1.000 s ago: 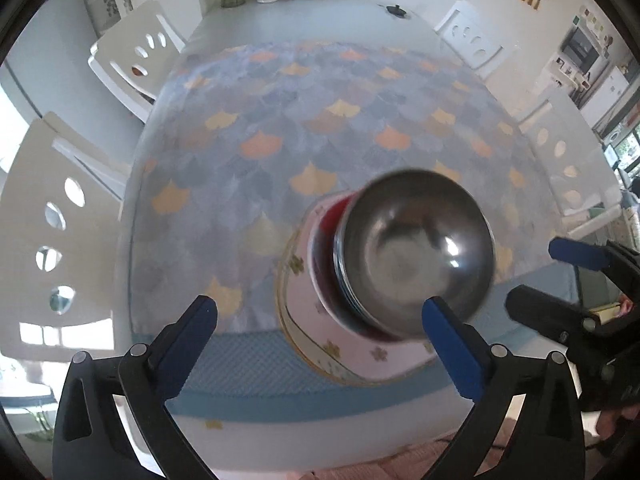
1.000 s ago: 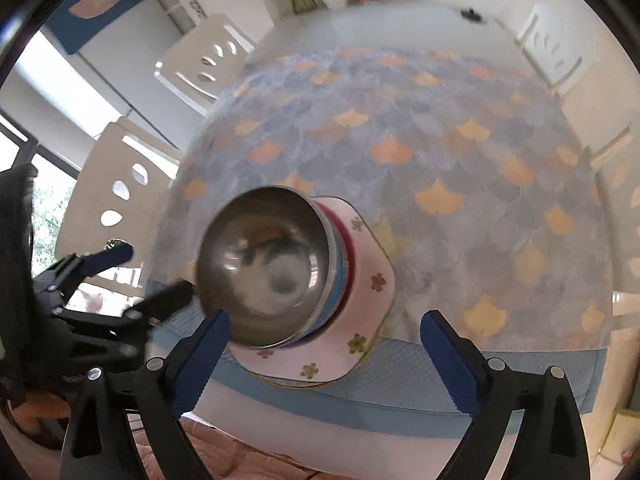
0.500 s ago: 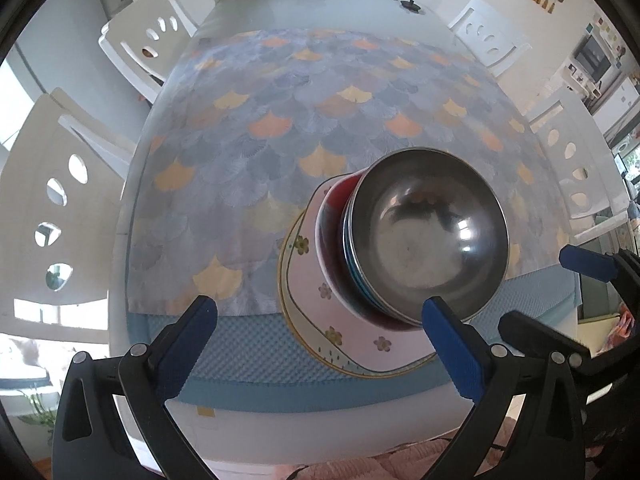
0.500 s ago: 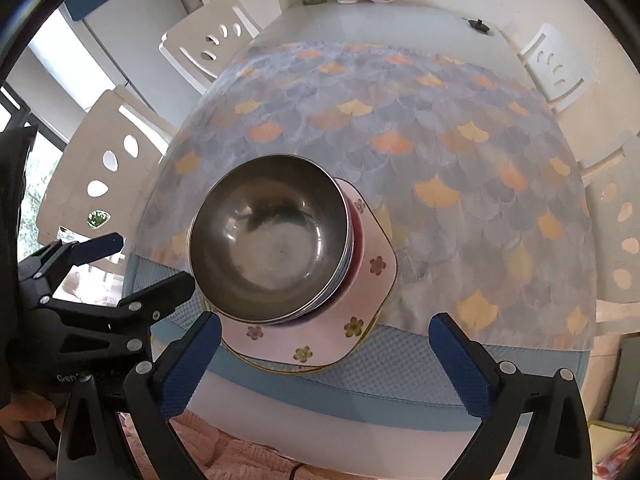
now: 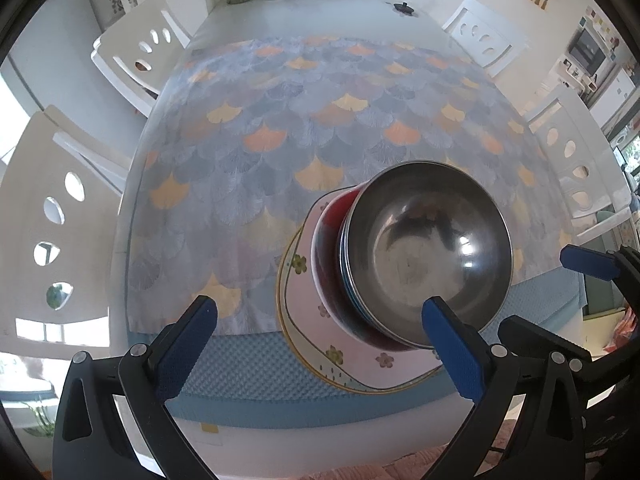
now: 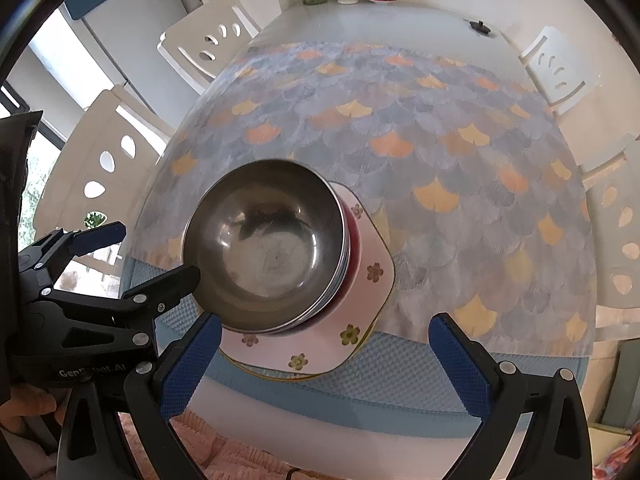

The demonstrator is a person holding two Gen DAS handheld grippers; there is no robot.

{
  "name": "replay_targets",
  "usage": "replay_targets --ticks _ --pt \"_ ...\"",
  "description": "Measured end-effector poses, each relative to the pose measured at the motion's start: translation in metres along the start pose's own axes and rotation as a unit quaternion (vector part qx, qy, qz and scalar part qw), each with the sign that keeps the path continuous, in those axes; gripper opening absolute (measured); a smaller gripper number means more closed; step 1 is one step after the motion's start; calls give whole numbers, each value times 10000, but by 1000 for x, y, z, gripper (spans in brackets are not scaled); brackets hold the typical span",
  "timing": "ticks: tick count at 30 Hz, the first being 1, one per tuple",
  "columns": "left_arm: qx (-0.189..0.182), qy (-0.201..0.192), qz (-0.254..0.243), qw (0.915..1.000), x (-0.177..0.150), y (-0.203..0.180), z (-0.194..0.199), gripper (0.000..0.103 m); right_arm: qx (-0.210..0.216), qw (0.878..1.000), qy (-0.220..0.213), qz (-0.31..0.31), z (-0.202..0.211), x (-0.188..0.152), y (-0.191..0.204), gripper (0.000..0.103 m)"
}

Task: Organize plates and bowls

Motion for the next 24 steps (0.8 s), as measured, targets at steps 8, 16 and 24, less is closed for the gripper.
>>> replay_targets --ticks 8,16,24 --pt "18 -7 40 10000 1 2 1 102 142 9998 56 -84 -5 4 1 103" --pt "58 -33 221 9997 0 13 3 102 193 9997 90 80 -9 4 12 103" --pt "74 -44 214 9997 0 13 3 102 195 9997 86 69 -10 4 13 103"
Point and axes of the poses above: each gripper's, at about its wrist camera, not at the fingertips, and z roughly against the way its jaws point, y to its left, x to its top, the point moved 9 cm from there along -z, roughly the way its jaws point, and after that the axes turned 9 degrees about -y, right-handed, at the moved point
